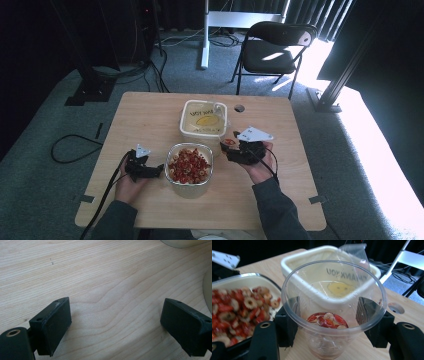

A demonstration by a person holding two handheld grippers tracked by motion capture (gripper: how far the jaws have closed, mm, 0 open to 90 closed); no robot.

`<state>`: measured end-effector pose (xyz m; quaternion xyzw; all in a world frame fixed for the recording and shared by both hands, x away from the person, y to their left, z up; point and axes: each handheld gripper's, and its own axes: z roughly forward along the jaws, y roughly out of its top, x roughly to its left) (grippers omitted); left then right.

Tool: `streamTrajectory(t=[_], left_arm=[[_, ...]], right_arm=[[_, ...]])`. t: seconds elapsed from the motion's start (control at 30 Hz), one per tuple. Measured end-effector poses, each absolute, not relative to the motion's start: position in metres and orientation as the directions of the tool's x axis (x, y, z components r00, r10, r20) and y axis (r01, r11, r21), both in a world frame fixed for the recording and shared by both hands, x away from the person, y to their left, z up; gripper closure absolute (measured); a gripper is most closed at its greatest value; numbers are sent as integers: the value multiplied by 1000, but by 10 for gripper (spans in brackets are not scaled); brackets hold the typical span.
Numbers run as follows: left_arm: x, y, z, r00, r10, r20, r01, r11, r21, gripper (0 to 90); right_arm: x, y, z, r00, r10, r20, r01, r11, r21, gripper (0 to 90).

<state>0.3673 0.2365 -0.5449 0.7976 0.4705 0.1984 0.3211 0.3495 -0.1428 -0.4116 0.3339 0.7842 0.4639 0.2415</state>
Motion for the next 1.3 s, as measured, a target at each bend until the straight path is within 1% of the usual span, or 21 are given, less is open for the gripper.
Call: streamTrajectory(t=[0.27,0.37,0.7,0.83,1.03,1.3], left_arm=[[367,236,-545,478,878,14,622,-350,700,104],[367,236,-545,478,878,14,622,-350,700,104],[367,236,-545,478,878,14,622,-350,701,104],[367,236,-545,478,878,14,622,-350,701,104],[367,236,-545,477,879,13,623,-348,701,104],[367,236,-545,477,879,12,623,-347,701,104]], right_arm=[[353,-133,-391,-676,736,-40,294,318,901,360],[356,-128,-379,-686,728,-11,298,294,908,360],[358,-114,-365,-701,712,-27,285,316,905,359],[359,-111,-362,-696,716,-61,274,344,898,359],[359,-108,-360,-683,715,-152,237,413,879,363],[354,-101,-358,-670,677,-303,154,527,836,365]])
